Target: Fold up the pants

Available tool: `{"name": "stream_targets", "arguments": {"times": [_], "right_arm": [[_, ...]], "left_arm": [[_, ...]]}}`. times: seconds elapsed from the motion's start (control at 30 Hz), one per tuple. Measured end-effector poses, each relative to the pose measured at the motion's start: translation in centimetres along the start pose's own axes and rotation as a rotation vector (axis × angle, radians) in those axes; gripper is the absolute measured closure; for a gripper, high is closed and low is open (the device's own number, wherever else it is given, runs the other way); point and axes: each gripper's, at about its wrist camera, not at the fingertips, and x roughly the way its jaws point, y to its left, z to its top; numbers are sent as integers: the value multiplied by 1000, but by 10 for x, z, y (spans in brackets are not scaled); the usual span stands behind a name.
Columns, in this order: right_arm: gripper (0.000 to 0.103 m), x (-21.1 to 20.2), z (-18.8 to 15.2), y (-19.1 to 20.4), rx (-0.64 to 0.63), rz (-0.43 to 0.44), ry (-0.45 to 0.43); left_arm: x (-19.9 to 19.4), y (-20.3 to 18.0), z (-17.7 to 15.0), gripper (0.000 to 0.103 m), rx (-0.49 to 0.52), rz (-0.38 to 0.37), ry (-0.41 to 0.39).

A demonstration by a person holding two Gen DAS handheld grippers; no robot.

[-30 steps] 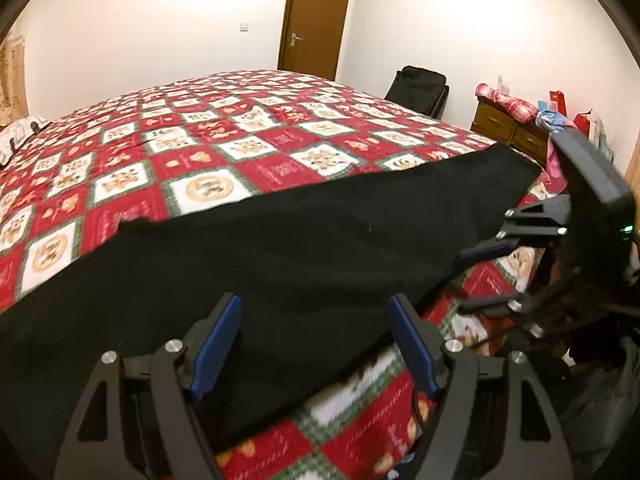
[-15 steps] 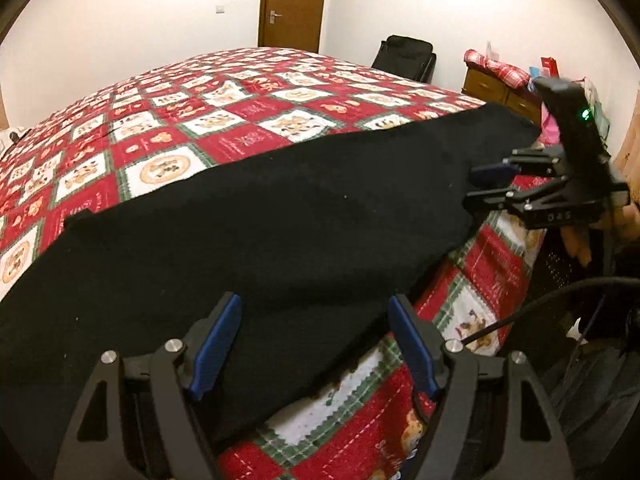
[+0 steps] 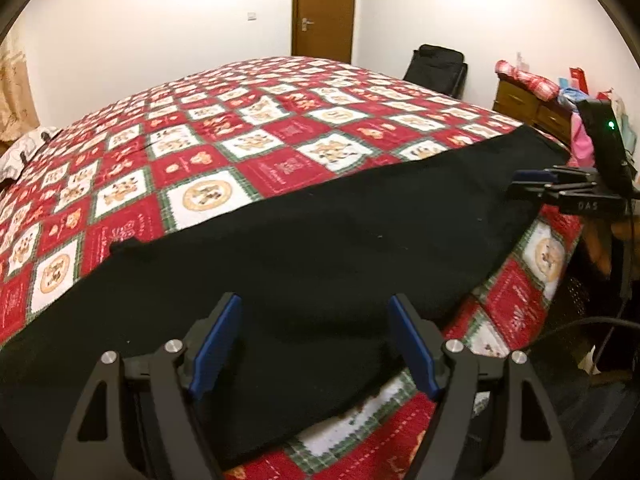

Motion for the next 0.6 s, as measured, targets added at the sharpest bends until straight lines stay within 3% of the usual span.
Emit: {"name": "stream_targets", "arguments": {"times": [0.17, 0.3, 0.5, 0.6], "right_arm": [[50, 14, -7, -15, 21, -41, 50], [45, 19, -9, -10, -14, -66, 56], [42, 16, -10, -7, -32, -67, 53], [42, 0, -8, -16, 36, -18, 26]], "left_arm": [[17, 4, -7, 25, -1, 3, 57], [18, 1, -9, 22, 27, 8, 48], [17, -1, -1, 22, 39, 9, 63], [11, -5, 9, 22, 72, 3, 37]]}}
